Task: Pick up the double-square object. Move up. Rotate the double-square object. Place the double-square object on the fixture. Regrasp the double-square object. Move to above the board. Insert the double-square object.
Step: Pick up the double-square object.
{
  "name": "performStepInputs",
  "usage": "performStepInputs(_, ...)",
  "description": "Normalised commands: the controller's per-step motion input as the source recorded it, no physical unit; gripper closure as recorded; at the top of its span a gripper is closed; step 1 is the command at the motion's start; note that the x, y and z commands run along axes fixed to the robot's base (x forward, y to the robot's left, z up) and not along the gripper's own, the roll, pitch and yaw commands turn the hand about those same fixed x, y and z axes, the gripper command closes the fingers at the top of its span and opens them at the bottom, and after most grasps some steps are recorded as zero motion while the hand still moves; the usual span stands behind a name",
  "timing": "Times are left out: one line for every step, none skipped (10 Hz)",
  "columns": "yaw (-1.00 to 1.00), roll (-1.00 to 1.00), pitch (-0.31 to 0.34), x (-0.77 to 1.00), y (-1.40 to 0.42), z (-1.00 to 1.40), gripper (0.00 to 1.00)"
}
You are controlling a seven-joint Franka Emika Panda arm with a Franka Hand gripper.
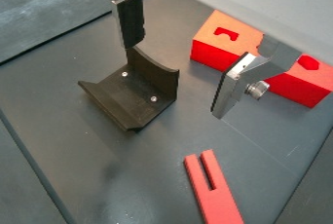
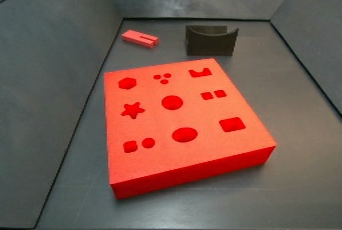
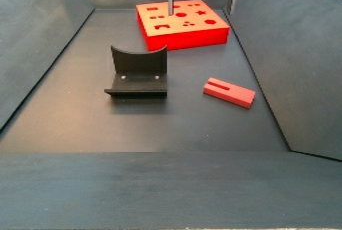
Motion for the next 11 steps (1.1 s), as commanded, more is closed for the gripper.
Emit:
performStepInputs(0.0, 0.01, 0.0, 0.0, 0.0, 0.0, 0.0)
performStepInputs(0.0, -0.02, 0.0, 0.01, -0.03, -0.01, 0.0)
performStepInputs(0.55, 0.0, -0.094, -0.4, -0.12, -0.61, 0.0)
performStepInputs(0.89, 0.02, 0.0, -0.1, -0.13, -0.67, 0.0)
performStepInputs(1.0, 0.03, 0.0, 0.0, -0.08, -0.75, 0.0)
performStepInputs(1.0, 0.0, 0.0, 0.0, 0.0, -0.83, 0.0)
performStepInputs(1.0, 0.0, 0.0, -0.01, 0.0, -0.87, 0.0)
performStepInputs(1.0, 0.05, -0.04, -0.11, 0.0, -0.91, 0.0)
performStepInputs(1.0, 0.05, -0.043, -0.11, 0.0, -0.91, 0.0)
performStepInputs(1.0, 0.05, -0.043, -0.12, 0.0, -0.91, 0.0)
performStepInputs(1.0, 0.05, -0.047, -0.12, 0.0, -0.91, 0.0)
